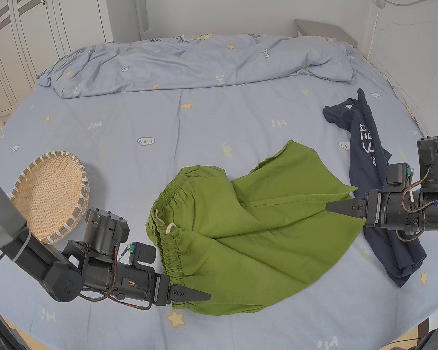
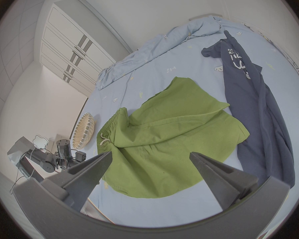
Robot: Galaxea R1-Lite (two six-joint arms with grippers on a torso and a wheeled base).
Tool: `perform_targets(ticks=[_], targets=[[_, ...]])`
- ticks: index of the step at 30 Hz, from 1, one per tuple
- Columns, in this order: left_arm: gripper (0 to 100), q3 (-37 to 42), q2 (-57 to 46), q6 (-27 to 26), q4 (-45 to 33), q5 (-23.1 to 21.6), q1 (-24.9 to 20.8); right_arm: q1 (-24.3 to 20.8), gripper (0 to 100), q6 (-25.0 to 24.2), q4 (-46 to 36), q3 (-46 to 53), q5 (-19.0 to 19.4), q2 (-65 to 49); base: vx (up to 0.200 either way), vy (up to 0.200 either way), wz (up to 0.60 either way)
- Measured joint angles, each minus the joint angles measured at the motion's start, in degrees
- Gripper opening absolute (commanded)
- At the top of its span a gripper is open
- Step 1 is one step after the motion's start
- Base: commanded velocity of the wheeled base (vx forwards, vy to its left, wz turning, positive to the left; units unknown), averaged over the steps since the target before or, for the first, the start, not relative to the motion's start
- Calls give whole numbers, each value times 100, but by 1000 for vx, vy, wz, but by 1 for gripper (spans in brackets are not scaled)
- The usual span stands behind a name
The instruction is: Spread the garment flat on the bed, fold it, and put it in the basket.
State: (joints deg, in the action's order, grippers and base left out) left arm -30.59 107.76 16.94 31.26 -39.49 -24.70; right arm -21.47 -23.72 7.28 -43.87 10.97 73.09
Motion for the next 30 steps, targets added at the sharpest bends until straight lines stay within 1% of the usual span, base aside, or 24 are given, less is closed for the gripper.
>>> perform_targets(ticks=[1, 15, 18, 20, 23, 25, 27, 29, 30], targets=[[0, 7, -21, -1, 2, 0, 4, -2, 100, 2, 7, 11, -2, 0, 0, 0, 0], [0, 18, -41, 5, 0, 0, 28, -5, 100, 7, 9, 38, 0, 9, 0, 0, 0], [0, 16, -66, 100, -2, 0, 149, 13, 100, -15, 2, 24, 18, 9, 0, 0, 0], [0, 27, -134, 293, -4, -1, 232, 74, 100, -39, -9, -4, 101, 17, 0, 0, 0], [0, 38, -401, 788, -55, -11, 417, 282, 100, -112, -71, -66, 449, 48, 0, 0, 0], [0, 55, -633, 1034, -184, -15, 563, 501, 100, -187, -193, -138, 914, 79, 0, 0, 0], [0, 60, -903, 1206, -452, -17, 747, 783, 100, -260, -400, -232, 1579, 111, 0, 0, 0], [0, 63, -1107, 1264, -805, -17, 894, 987, 100, -290, -542, -308, 1976, 138, 0, 0, 0], [0, 66, -1231, 1271, -1101, -17, 992, 1113, 100, -296, -628, -347, 2159, 157, 0, 0, 0]])
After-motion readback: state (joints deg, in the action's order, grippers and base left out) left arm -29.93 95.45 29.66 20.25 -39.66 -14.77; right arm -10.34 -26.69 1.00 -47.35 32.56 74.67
